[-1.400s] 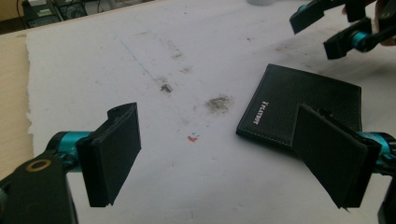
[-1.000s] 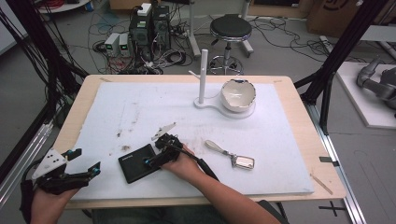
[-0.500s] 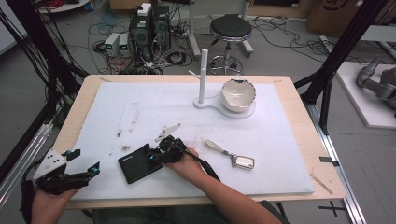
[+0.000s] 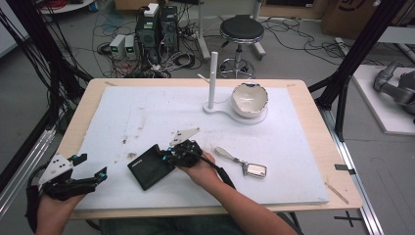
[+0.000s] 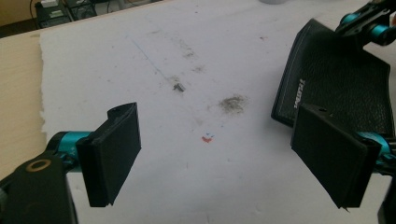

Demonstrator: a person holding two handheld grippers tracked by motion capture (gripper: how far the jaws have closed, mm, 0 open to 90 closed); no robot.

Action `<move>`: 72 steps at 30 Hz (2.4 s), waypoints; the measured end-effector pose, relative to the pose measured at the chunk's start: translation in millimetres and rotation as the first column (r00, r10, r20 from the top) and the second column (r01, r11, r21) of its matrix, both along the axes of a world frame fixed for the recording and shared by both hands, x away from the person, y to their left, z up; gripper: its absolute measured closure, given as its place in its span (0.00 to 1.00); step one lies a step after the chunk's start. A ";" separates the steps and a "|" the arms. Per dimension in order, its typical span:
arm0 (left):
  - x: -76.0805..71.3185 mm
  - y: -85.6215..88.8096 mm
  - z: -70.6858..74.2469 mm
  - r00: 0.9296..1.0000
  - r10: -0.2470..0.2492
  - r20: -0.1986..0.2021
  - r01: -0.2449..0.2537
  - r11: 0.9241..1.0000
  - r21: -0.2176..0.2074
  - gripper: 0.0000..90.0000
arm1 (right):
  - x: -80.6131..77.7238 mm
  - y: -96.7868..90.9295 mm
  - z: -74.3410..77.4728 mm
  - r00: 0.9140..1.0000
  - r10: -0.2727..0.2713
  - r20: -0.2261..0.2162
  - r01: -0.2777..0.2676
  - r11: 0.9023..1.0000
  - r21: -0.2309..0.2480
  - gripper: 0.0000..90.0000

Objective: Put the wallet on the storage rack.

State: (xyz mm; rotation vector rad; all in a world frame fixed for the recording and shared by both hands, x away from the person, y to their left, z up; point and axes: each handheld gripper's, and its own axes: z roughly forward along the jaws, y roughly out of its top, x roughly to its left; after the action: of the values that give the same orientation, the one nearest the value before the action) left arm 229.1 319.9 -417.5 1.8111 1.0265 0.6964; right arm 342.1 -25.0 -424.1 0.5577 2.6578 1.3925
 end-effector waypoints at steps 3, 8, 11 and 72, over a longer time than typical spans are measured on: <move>4.4 -3.8 0.4 1.000 -0.008 0.006 0.008 1.000 0.006 0.18 | 3.1 -15.2 8.6 0.999 -0.034 0.032 0.033 0.999 0.024 0.96; 16.7 -13.1 1.4 0.999 -0.041 0.013 0.041 0.999 -0.006 0.18 | 7.0 -36.5 18.8 0.995 -0.086 0.057 0.084 0.996 0.044 0.96; 26.8 -19.2 1.5 0.998 -0.066 0.014 0.066 0.998 -0.009 0.18 | 11.4 -63.5 30.4 0.985 -0.154 0.078 0.148 0.986 0.071 0.96; 54.4 -38.1 1.6 0.993 -0.121 0.015 0.121 0.992 -0.031 0.18 | 119.2 -238.2 134.3 0.750 -0.584 0.312 0.618 0.786 -0.017 0.96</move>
State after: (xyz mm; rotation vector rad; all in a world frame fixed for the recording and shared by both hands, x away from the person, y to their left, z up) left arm 283.5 281.8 -415.9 1.8223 0.9058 0.6141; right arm 461.3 -263.2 -289.8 0.9983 2.0271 1.0115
